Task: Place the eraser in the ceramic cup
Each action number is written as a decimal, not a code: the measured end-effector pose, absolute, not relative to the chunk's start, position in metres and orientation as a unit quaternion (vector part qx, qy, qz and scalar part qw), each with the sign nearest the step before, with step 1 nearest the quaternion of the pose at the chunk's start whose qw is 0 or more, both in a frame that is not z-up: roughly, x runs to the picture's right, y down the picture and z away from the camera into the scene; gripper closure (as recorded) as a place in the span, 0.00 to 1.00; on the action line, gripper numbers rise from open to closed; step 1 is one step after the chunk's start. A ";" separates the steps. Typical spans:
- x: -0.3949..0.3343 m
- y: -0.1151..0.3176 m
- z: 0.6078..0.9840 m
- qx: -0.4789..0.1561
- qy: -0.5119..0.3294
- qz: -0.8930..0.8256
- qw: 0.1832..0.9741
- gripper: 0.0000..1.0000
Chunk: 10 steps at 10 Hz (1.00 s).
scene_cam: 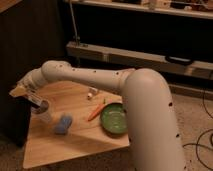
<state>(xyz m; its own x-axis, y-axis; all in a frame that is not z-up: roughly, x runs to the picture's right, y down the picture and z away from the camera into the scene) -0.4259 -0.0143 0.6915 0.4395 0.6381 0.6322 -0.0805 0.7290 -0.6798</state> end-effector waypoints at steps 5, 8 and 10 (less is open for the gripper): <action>-0.416 0.013 0.713 -0.306 -0.486 0.219 0.789 1.00; -0.408 0.029 0.729 -0.320 -0.482 0.212 0.787 0.78; -0.402 0.034 0.738 -0.324 -0.483 0.208 0.786 0.58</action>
<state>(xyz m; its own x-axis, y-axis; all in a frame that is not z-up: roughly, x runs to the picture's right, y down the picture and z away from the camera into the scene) -0.4020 0.0338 0.7376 0.4467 0.6403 0.6249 -0.0142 0.7034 -0.7107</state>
